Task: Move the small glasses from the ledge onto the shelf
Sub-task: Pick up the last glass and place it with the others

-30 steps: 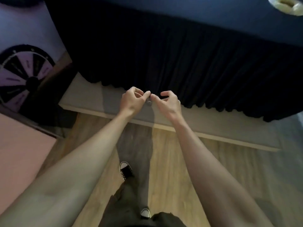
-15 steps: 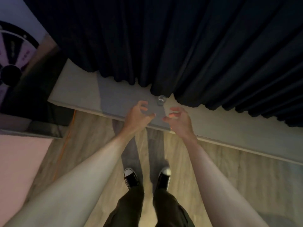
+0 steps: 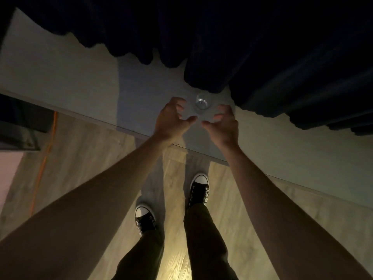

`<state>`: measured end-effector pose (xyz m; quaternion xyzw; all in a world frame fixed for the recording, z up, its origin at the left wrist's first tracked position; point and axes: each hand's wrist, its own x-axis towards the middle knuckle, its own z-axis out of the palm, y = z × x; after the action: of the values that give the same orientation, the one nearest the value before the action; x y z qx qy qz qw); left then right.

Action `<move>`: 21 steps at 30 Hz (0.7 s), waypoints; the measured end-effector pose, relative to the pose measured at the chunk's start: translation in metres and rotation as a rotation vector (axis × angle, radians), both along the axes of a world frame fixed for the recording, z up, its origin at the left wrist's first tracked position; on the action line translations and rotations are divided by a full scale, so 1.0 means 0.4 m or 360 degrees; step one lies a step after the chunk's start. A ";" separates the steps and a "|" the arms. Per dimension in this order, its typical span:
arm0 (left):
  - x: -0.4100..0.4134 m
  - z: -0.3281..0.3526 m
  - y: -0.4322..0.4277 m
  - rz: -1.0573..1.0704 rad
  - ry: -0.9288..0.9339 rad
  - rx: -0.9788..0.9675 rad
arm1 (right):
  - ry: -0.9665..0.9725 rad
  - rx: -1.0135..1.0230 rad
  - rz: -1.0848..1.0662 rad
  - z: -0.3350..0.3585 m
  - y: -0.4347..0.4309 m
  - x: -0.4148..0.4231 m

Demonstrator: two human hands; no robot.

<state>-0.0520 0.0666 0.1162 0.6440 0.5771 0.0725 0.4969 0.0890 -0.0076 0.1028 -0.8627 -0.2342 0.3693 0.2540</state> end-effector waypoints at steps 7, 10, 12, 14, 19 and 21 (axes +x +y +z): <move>0.102 -0.161 0.038 -0.0006 -0.0164 -0.0032 | -0.0104 0.0096 0.0067 -0.205 0.064 0.055; 0.118 -0.200 0.033 0.0021 -0.0231 -0.0068 | -0.0121 0.0199 0.0130 -0.248 0.078 0.047; 0.124 -0.219 0.036 0.0033 -0.0243 -0.0032 | -0.0144 0.0240 0.0160 -0.266 0.088 0.045; 0.127 -0.228 0.043 0.0040 -0.0253 -0.0029 | -0.0161 0.0292 0.0172 -0.279 0.098 0.045; 0.126 -0.233 0.059 0.0098 -0.0284 -0.0070 | -0.0184 0.0359 0.0185 -0.290 0.114 0.049; 0.123 -0.220 0.061 0.0093 -0.0275 -0.0052 | -0.0183 0.0370 0.0195 -0.281 0.117 0.046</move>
<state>-0.0028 0.0912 0.0282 0.6100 0.5517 0.1329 0.5531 0.1072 0.0391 -0.0096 -0.8313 -0.3418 0.3043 0.3155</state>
